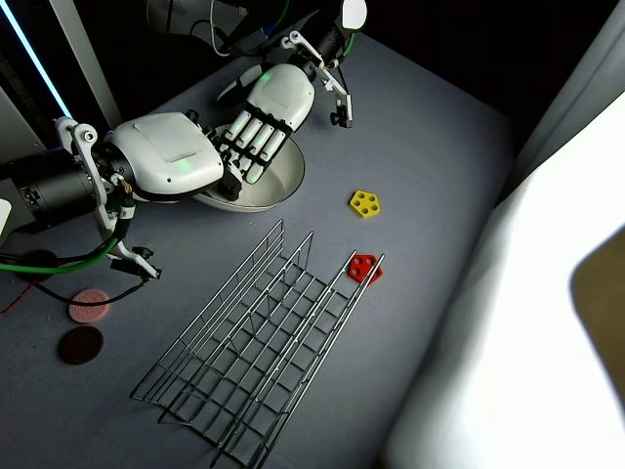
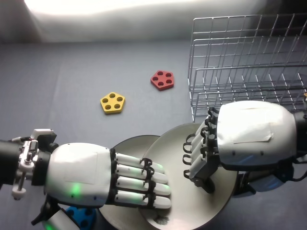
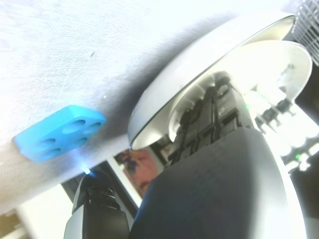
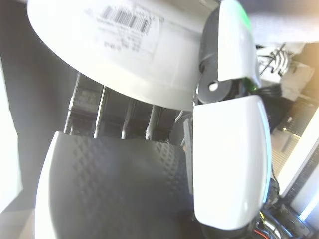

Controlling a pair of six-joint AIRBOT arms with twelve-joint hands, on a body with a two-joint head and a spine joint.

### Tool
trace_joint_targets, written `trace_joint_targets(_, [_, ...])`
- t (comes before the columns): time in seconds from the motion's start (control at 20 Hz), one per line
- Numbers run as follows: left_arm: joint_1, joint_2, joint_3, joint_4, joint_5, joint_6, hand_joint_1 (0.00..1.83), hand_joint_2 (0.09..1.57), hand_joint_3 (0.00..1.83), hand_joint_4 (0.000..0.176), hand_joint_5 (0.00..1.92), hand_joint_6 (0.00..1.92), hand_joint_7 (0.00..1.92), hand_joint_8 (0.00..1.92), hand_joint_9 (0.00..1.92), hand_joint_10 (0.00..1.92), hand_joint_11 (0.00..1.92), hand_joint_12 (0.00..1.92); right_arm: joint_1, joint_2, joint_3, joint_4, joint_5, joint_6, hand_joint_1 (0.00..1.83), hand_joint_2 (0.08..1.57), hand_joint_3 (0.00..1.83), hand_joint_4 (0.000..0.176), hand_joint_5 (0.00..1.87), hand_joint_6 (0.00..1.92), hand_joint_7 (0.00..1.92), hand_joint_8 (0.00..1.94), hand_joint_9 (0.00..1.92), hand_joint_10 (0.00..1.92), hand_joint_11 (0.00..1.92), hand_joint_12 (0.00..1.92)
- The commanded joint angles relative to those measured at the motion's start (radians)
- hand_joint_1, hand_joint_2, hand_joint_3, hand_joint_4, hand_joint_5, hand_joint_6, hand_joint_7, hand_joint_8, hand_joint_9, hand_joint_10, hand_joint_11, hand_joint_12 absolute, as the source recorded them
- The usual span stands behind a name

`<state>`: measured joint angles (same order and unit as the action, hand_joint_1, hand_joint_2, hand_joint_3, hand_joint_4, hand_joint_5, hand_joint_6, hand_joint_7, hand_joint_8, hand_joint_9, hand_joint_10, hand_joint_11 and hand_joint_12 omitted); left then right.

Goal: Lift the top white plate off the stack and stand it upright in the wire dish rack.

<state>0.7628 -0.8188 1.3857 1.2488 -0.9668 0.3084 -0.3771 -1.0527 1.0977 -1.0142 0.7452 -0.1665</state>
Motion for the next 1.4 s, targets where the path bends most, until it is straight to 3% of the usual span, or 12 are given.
trace_joint_targets(0.0, [-0.013, -0.008, 0.0, 0.01, 0.071, -0.004, 0.02, 1.01, 0.0, 0.0, 0.0, 0.0, 0.04, 0.0, 0.03, 0.0, 0.06, 0.01, 0.014, 0.013, -0.009, 0.065, 0.072, 0.031, 1.39, 1.04, 0.0, 0.0, 1.03, 0.96, 1.16, 0.53, 1.13, 0.81, 1.38, 0.16])
trace_joint_targets(0.15, [-0.049, 0.008, 0.009, -0.027, 0.042, -0.028, 0.03, 1.01, 0.0, 0.0, 0.0, 0.0, 0.03, 0.0, 0.03, 0.0, 0.06, 0.01, 0.024, 0.023, -0.024, 0.084, 0.085, 0.033, 1.39, 1.04, 0.0, 0.0, 1.02, 0.97, 1.17, 0.52, 1.12, 0.82, 1.38, 0.15])
trace_joint_targets(0.2, [-0.061, 0.014, 0.012, -0.04, 0.032, -0.033, 0.03, 1.01, 0.0, 0.0, 0.01, 0.0, 0.03, 0.0, 0.03, 0.0, 0.06, 0.01, 0.026, 0.023, -0.028, 0.084, 0.085, 0.037, 1.48, 1.03, 0.0, 0.0, 1.04, 0.9, 1.18, 0.42, 1.12, 0.68, 1.14, 0.98])
trace_joint_targets(0.25, [-0.078, 0.021, 0.015, -0.048, 0.028, -0.04, 0.03, 1.01, 0.0, 0.0, 0.01, 0.0, 0.03, 0.0, 0.03, 0.0, 0.06, 0.01, 0.03, 0.026, -0.034, 0.084, 0.085, 0.048, 1.48, 1.03, 0.0, 0.0, 1.04, 0.9, 1.18, 0.42, 1.12, 0.68, 1.14, 0.98])
trace_joint_targets(0.3, [-0.087, 0.026, 0.016, -0.053, 0.02, -0.044, 0.03, 1.01, 0.0, 0.0, 0.02, 0.01, 0.05, 0.01, 0.04, 0.01, 0.07, 0.02, 0.034, 0.028, -0.04, 0.084, 0.085, 0.054, 1.49, 1.03, 0.0, 0.0, 1.04, 0.89, 1.2, 0.38, 1.13, 0.64, 1.06, 1.19])
trace_joint_targets(0.35, [-0.092, 0.031, 0.017, -0.055, 0.017, -0.044, 0.05, 1.01, 0.0, 0.0, 0.02, 0.01, 0.05, 0.01, 0.05, 0.01, 0.08, 0.02, 0.04, 0.03, -0.046, 0.084, 0.085, 0.057, 1.5, 1.03, 0.0, 0.0, 1.03, 0.89, 1.21, 0.36, 1.13, 0.66, 1.03, 1.25])
trace_joint_targets(0.5, [-0.103, 0.049, 0.02, -0.065, 0.001, -0.052, 0.06, 1.02, 0.0, 0.0, 0.01, 0.0, 0.05, 0.0, 0.04, 0.0, 0.07, 0.02, 0.065, 0.038, -0.065, 0.095, 0.074, 0.065, 1.5, 1.03, 0.0, 0.0, 1.03, 0.89, 1.26, 0.25, 1.09, 0.72, 1.02, 1.28])
trace_joint_targets(0.9, [-0.167, 0.089, 0.048, -0.083, -0.036, -0.107, 0.05, 1.02, 0.0, 0.0, 0.03, 0.01, 0.06, 0.01, 0.06, 0.01, 0.08, 0.02, 0.105, 0.05, -0.093, 0.112, 0.059, 0.095, 1.5, 1.05, 0.0, 0.0, 1.0, 0.93, 1.14, 0.47, 1.08, 0.75, 0.99, 1.32])
trace_joint_targets(1.15, [-0.186, 0.106, 0.076, -0.083, -0.05, -0.123, 0.04, 1.02, 0.0, 0.0, 0.02, 0.0, 0.05, 0.0, 0.03, 0.0, 0.07, 0.01, 0.107, 0.05, -0.099, 0.112, 0.058, 0.097, 1.49, 1.04, 0.0, 0.0, 1.01, 0.91, 1.2, 0.32, 1.09, 0.75, 1.02, 1.32])
trace_joint_targets(1.2, [-0.187, 0.107, 0.083, -0.083, -0.053, -0.127, 0.04, 1.02, 0.0, 0.0, 0.02, 0.0, 0.05, 0.0, 0.03, 0.0, 0.07, 0.02, 0.109, 0.05, -0.1, 0.112, 0.058, 0.099, 1.41, 1.06, 0.0, 0.0, 1.0, 0.99, 1.16, 0.47, 1.07, 0.89, 1.04, 0.88])
trace_joint_targets(1.25, [-0.188, 0.109, 0.097, -0.083, -0.057, -0.137, 0.04, 1.02, 0.0, 0.0, 0.02, 0.0, 0.04, 0.0, 0.03, 0.0, 0.08, 0.02, 0.112, 0.05, -0.1, 0.112, 0.058, 0.104, 1.48, 1.05, 0.0, 0.0, 0.98, 0.98, 1.14, 0.45, 1.05, 0.83, 1.02, 1.24])
trace_joint_targets(1.35, [-0.189, 0.112, 0.118, -0.083, -0.06, -0.147, 0.04, 1.02, 0.0, 0.0, 0.0, 0.0, 0.01, 0.0, 0.01, 0.0, 0.05, 0.01, 0.119, 0.052, -0.102, 0.109, 0.058, 0.122, 1.49, 1.06, 0.0, 0.0, 0.99, 0.96, 1.1, 0.5, 1.05, 0.8, 1.01, 1.33])
